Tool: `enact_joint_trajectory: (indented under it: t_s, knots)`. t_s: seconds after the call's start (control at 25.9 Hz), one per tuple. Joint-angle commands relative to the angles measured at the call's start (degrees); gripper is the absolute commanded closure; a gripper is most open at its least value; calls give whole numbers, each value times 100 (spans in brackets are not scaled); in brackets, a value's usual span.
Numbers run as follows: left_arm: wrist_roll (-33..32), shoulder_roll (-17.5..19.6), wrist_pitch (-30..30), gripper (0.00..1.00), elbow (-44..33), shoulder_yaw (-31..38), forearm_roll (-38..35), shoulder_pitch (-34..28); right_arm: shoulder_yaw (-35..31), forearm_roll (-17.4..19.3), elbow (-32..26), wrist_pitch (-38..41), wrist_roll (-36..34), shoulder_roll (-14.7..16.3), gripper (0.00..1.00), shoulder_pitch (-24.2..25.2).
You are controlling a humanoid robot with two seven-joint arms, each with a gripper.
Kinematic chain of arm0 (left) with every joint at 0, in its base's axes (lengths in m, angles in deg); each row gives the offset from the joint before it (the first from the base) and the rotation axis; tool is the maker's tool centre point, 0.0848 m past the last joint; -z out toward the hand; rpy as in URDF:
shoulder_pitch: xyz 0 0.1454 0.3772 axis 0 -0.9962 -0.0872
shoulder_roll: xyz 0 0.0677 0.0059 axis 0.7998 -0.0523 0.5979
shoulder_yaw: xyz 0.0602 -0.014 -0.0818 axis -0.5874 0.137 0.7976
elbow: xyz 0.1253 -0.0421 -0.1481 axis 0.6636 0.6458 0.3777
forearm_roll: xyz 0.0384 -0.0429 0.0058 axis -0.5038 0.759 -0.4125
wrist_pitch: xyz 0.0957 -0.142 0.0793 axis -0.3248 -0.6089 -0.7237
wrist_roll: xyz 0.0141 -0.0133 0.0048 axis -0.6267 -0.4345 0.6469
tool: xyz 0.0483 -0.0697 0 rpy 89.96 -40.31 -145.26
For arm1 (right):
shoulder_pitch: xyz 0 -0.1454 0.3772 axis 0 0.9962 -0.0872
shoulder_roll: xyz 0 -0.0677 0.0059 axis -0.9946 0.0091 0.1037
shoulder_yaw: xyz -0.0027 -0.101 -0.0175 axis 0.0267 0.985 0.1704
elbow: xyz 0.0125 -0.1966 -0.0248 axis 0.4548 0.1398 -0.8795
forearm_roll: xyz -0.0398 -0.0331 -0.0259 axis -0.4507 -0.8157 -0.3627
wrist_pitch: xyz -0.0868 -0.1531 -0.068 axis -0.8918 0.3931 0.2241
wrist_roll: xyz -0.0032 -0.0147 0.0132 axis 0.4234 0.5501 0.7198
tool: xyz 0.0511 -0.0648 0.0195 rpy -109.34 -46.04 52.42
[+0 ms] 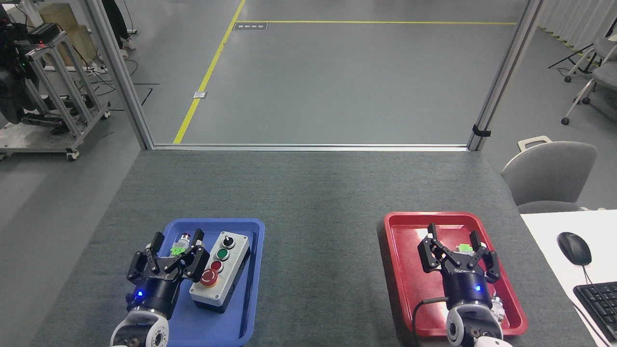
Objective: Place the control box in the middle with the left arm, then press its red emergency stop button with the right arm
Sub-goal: 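Move the left gripper down to the grey control box's near end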
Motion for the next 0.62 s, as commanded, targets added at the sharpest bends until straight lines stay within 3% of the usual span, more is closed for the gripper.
enact_joint_trajectory:
  t_s: [0.0, 0.39, 0.58]
  knots:
    - [38, 18, -24, 1, 4, 9, 0, 7, 24, 0, -7, 41, 5, 9, 0, 13]
    - [285, 0, 82, 1, -786, 88, 237, -247, 15, 0, 28, 6, 14, 44, 0, -75]
    - [337, 27, 1277, 2, -998, 70, 140, -898, 15, 0, 28, 24, 5, 35, 0, -75]
